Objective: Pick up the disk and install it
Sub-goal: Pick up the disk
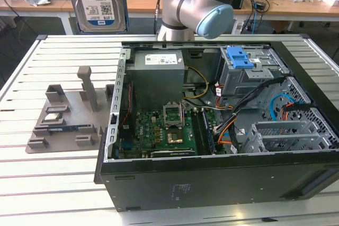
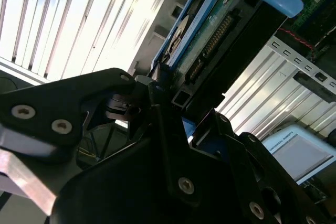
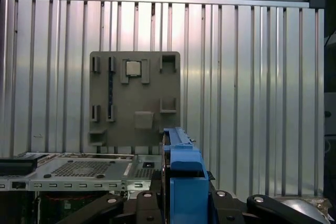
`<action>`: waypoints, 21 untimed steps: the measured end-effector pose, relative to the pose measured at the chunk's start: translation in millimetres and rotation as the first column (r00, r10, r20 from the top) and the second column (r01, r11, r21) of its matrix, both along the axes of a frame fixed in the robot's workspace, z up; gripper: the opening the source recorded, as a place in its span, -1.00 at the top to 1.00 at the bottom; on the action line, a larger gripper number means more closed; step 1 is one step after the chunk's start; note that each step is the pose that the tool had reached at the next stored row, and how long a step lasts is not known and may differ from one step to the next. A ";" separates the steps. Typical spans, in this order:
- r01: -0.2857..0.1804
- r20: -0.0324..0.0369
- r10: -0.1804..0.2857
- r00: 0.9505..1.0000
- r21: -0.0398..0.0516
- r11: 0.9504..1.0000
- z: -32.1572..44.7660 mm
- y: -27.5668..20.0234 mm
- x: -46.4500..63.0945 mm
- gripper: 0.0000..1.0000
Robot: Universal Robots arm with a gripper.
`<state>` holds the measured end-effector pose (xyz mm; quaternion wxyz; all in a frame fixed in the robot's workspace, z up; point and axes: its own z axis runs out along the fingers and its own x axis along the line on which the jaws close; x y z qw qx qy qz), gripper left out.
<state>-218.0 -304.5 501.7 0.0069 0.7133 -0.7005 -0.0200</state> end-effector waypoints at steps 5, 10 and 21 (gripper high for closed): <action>0.000 0.000 0.000 1.000 0.000 1.000 0.0 0.0 20.9 0.26; 0.000 0.000 0.000 1.000 0.000 1.000 0.0 0.0 43.4 0.26; 0.000 0.000 0.000 1.000 0.000 1.000 0.0 0.0 80.8 0.26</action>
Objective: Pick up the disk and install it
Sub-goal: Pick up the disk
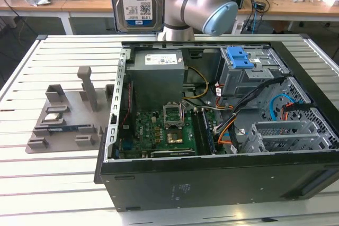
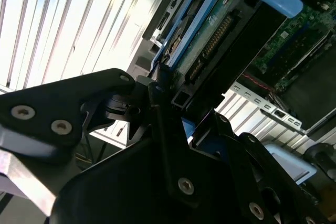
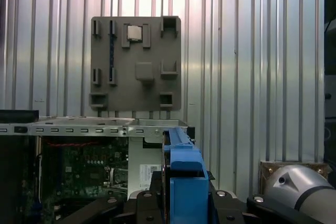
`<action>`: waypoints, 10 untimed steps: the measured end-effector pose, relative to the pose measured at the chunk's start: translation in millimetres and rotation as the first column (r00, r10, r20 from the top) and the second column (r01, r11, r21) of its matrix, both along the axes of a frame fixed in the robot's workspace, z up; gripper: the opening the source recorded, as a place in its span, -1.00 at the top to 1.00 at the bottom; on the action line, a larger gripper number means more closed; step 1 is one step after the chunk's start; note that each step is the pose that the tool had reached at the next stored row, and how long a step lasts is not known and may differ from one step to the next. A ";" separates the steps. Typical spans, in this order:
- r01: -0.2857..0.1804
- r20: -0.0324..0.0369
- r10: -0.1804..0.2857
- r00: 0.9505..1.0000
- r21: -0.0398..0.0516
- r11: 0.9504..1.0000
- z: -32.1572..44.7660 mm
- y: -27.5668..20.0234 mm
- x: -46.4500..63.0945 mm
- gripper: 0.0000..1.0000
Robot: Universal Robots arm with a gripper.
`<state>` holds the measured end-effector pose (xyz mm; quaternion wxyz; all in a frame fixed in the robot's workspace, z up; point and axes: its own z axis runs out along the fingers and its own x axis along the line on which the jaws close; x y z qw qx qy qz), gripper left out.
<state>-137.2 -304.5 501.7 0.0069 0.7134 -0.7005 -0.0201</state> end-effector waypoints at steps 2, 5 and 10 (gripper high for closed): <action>0.000 0.000 0.000 1.000 0.000 1.000 0.0 0.0 12.6 0.26; 0.000 0.000 0.000 1.000 0.000 1.000 0.0 0.0 23.7 0.26; 0.000 0.000 0.000 1.000 0.000 1.000 0.0 0.0 43.5 0.26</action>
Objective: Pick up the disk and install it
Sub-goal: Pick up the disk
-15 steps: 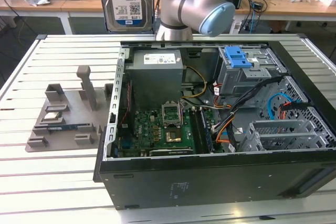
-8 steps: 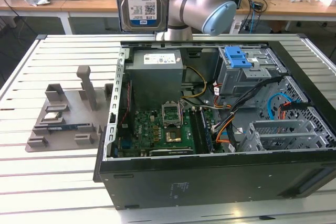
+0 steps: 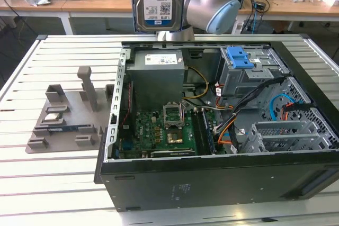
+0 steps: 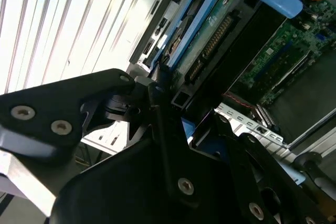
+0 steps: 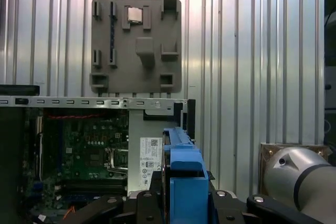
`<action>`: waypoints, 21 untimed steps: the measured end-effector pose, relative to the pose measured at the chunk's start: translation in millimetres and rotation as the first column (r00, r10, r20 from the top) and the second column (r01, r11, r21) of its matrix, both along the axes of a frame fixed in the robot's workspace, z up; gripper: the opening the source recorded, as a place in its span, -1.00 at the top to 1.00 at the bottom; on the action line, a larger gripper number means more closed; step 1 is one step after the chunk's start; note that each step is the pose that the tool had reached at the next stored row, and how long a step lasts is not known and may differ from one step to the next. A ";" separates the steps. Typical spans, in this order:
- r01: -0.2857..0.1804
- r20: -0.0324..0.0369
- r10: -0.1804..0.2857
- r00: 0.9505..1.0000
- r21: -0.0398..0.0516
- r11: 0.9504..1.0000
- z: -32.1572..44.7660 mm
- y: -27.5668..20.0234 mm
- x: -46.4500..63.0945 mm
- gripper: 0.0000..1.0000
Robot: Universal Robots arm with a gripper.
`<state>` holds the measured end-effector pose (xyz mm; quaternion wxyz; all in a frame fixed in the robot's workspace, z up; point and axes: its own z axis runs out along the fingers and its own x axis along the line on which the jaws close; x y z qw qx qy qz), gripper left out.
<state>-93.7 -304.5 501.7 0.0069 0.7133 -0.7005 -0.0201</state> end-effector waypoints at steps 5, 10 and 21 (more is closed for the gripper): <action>0.000 0.000 0.000 1.000 0.000 1.000 0.0 0.0 13.4 0.26; 0.000 0.000 0.000 1.000 0.000 1.000 0.0 0.0 28.8 0.26; 0.000 0.000 0.000 1.000 0.000 1.000 0.0 -6.5 54.6 0.26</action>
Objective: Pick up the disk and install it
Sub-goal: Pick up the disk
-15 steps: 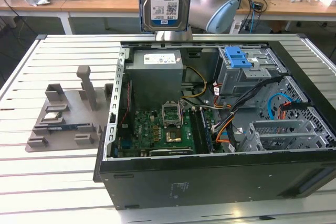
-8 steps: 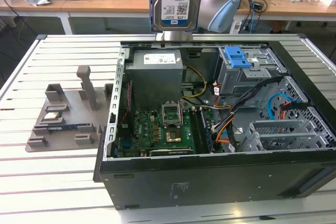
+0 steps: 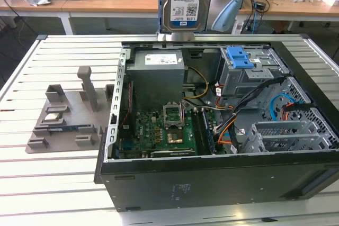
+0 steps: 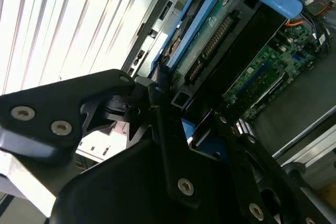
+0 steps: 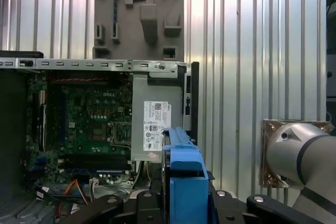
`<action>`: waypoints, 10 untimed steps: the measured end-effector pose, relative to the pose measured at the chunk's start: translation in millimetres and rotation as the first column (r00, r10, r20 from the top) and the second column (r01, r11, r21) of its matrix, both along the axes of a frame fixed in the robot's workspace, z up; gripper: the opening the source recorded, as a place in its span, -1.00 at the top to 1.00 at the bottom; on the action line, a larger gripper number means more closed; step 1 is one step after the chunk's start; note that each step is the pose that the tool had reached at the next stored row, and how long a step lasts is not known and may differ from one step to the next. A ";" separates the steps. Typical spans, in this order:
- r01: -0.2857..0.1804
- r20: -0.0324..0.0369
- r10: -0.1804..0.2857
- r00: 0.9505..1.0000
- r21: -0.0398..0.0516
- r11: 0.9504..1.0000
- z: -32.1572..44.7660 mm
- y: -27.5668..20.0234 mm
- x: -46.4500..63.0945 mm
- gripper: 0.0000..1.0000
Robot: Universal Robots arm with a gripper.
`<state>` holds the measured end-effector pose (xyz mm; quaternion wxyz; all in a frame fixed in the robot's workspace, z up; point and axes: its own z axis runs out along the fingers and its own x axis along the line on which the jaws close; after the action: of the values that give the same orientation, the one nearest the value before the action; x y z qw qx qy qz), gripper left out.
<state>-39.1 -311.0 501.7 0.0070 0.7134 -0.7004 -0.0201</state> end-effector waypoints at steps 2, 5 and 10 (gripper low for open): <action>0.000 0.000 0.000 1.000 0.000 1.000 0.0 -3.7 3.3 0.26; 0.000 0.000 0.000 1.000 0.000 1.000 0.0 -8.0 6.8 0.26; 0.000 0.000 0.000 1.000 0.000 1.000 0.0 -13.6 11.9 0.26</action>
<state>-27.2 -324.6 501.7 0.0069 0.7134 -0.7004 -0.0201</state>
